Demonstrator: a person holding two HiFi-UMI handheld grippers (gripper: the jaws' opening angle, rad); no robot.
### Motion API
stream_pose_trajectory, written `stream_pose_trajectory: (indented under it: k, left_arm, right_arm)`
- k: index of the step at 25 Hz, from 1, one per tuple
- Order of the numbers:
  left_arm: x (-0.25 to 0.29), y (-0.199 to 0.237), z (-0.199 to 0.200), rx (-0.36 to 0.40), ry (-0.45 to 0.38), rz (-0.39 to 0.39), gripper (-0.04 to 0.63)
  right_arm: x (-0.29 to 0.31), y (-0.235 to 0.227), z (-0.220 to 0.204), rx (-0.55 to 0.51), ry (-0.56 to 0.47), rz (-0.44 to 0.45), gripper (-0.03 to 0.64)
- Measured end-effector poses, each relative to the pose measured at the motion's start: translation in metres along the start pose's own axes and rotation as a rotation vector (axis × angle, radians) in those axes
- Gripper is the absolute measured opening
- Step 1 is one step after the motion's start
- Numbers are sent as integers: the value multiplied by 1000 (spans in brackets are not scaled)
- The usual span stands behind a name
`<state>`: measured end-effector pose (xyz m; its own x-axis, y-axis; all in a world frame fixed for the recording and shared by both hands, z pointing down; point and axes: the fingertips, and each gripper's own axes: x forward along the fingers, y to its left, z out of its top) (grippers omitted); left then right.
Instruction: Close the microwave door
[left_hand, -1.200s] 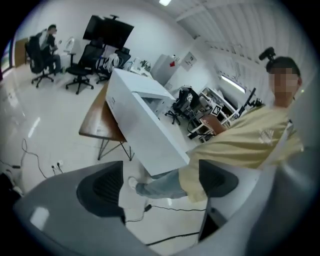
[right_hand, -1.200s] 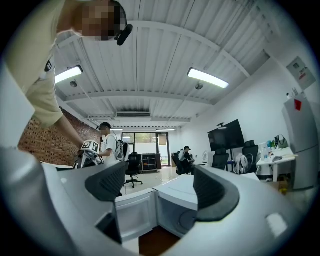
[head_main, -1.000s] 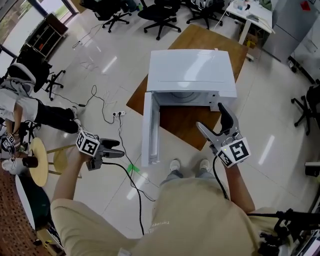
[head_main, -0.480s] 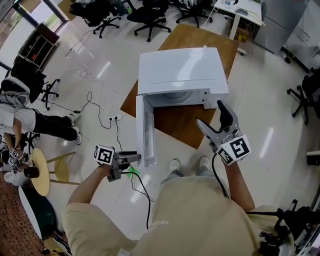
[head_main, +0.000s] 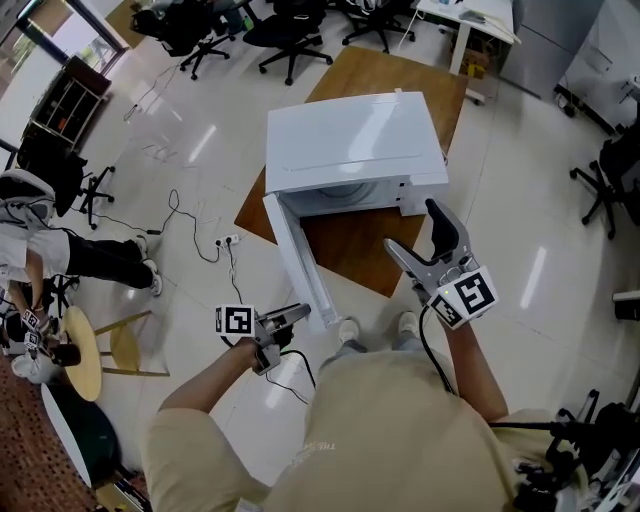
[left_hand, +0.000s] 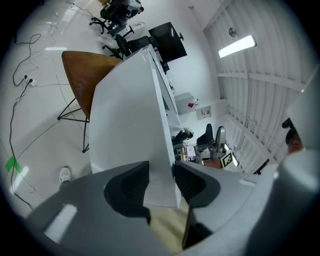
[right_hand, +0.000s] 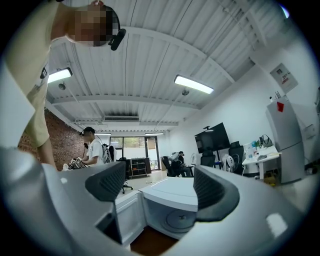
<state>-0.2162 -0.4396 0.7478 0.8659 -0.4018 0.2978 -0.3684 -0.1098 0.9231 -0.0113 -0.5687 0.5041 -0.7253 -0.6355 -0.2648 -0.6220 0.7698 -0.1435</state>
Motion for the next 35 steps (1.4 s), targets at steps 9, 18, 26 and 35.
stream_pose_trajectory:
  k: [9,18,26,35]
  left_arm:
    - [82,-19,19,-120,-154,8,160]
    - [138,-44,54,-217,-308,45,161]
    - [166,-55,80,-267,-414,51,161]
    - [189,-57,110,-302,-480,69,163]
  right_arm:
    - [-17,-13,11,-11,0,-47,416]
    - [-40,-23,36,-28,-23,-111,416]
    - [-51,-30,52,-68,-23,-142,416]
    - [-44,-29,64,-96,-41,-138,416]
